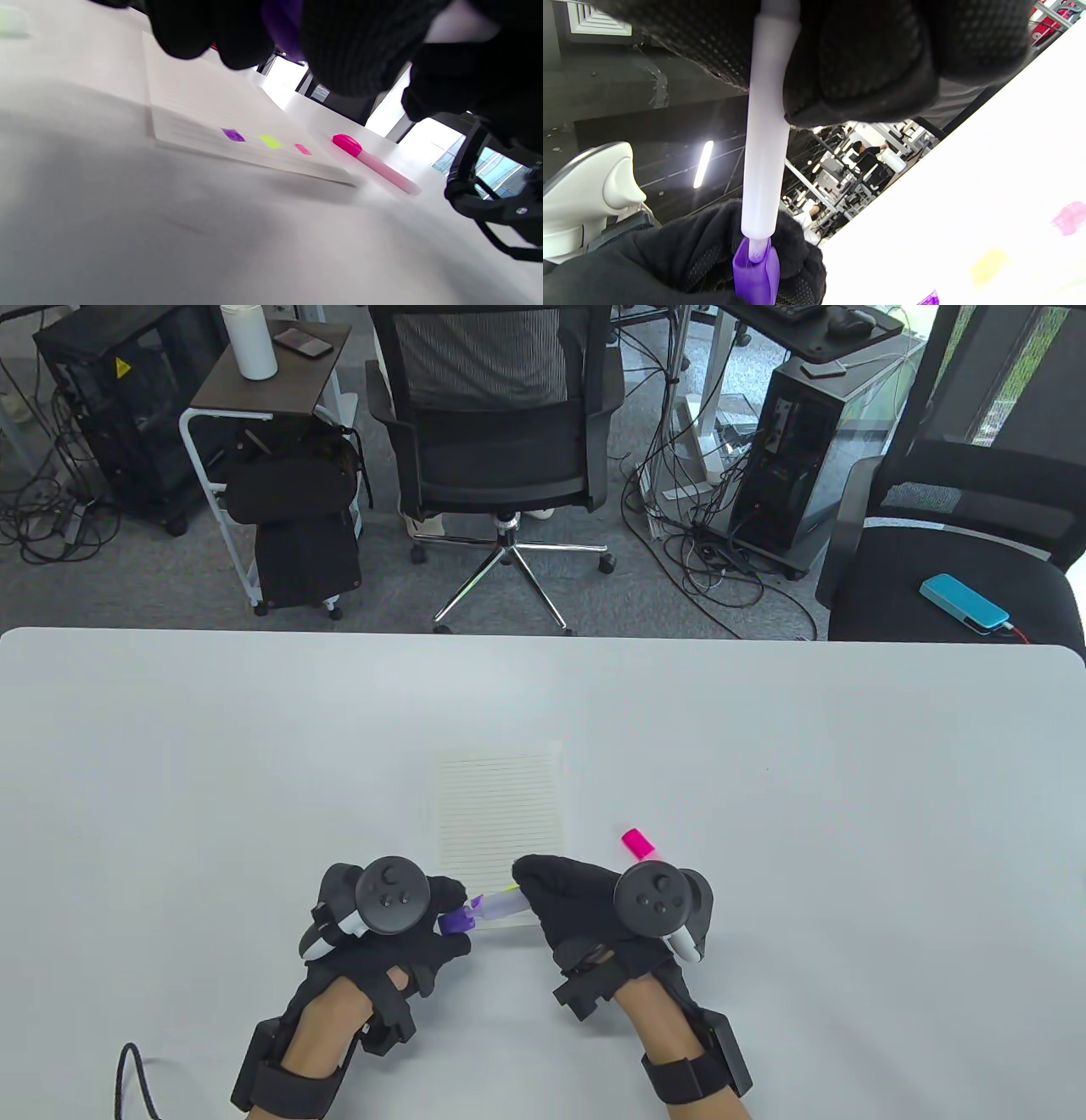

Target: Apply highlighter ink on paper

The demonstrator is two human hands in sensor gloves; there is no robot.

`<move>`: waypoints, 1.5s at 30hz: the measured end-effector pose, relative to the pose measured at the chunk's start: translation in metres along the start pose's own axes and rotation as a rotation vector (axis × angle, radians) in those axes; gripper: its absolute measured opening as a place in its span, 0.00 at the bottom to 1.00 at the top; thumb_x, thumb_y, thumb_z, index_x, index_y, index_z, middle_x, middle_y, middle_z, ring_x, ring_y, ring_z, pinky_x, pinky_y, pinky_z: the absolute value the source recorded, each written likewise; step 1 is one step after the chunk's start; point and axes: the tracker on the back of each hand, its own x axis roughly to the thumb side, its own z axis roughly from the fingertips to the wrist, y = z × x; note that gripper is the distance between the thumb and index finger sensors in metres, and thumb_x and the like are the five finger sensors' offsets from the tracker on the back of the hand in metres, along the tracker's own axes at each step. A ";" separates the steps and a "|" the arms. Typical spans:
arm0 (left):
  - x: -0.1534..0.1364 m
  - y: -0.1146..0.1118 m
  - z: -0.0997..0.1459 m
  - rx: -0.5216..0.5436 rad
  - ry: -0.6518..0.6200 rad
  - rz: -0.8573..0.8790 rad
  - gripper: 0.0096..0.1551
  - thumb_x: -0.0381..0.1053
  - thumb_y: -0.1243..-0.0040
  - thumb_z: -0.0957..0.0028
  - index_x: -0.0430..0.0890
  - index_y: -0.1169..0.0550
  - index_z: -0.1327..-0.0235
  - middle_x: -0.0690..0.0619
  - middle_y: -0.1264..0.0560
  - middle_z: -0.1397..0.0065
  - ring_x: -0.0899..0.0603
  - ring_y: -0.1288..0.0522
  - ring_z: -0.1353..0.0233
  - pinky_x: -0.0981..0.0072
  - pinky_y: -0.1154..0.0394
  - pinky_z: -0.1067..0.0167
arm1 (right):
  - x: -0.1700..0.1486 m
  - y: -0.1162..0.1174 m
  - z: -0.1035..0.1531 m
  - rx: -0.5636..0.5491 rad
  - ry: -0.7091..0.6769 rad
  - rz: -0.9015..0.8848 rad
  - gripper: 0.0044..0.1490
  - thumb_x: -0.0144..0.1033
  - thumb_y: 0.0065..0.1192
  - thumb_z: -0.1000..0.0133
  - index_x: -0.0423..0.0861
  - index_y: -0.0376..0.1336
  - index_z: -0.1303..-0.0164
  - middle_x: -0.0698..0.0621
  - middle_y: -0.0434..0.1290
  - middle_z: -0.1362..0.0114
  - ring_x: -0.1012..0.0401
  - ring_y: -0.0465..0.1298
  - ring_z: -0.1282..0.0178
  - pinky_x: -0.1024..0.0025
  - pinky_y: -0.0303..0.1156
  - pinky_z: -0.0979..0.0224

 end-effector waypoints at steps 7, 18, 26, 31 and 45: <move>-0.005 0.010 0.004 0.145 -0.097 0.175 0.44 0.58 0.30 0.58 0.47 0.36 0.32 0.51 0.27 0.37 0.42 0.21 0.41 0.33 0.32 0.34 | -0.002 0.003 0.000 0.025 -0.010 -0.135 0.23 0.40 0.67 0.47 0.48 0.73 0.42 0.41 0.81 0.50 0.49 0.82 0.59 0.47 0.77 0.48; -0.017 0.002 -0.001 0.209 -0.121 0.476 0.33 0.69 0.27 0.63 0.53 0.16 0.48 0.53 0.15 0.45 0.60 0.14 0.72 0.55 0.13 0.57 | 0.011 0.013 0.001 0.077 -0.105 -0.121 0.24 0.36 0.66 0.47 0.49 0.72 0.40 0.41 0.80 0.45 0.46 0.81 0.54 0.44 0.75 0.43; 0.000 -0.001 0.002 0.276 -0.151 0.497 0.28 0.62 0.28 0.63 0.45 0.16 0.57 0.47 0.16 0.53 0.63 0.19 0.81 0.62 0.11 0.67 | 0.015 0.014 0.001 0.110 -0.102 -0.091 0.24 0.38 0.64 0.47 0.47 0.72 0.41 0.40 0.79 0.50 0.49 0.80 0.60 0.45 0.75 0.48; 0.003 -0.001 0.002 0.243 -0.153 0.511 0.27 0.61 0.28 0.65 0.43 0.17 0.61 0.45 0.16 0.58 0.64 0.20 0.85 0.64 0.10 0.74 | 0.018 0.013 0.000 0.170 -0.121 -0.068 0.25 0.37 0.63 0.47 0.45 0.71 0.41 0.40 0.78 0.52 0.50 0.79 0.62 0.45 0.75 0.49; 0.013 -0.004 0.002 0.336 -0.236 0.393 0.29 0.63 0.32 0.65 0.42 0.18 0.61 0.46 0.17 0.59 0.65 0.21 0.85 0.65 0.10 0.72 | 0.021 0.012 -0.003 0.211 -0.119 -0.067 0.26 0.37 0.61 0.48 0.43 0.70 0.41 0.38 0.78 0.55 0.52 0.78 0.67 0.47 0.76 0.53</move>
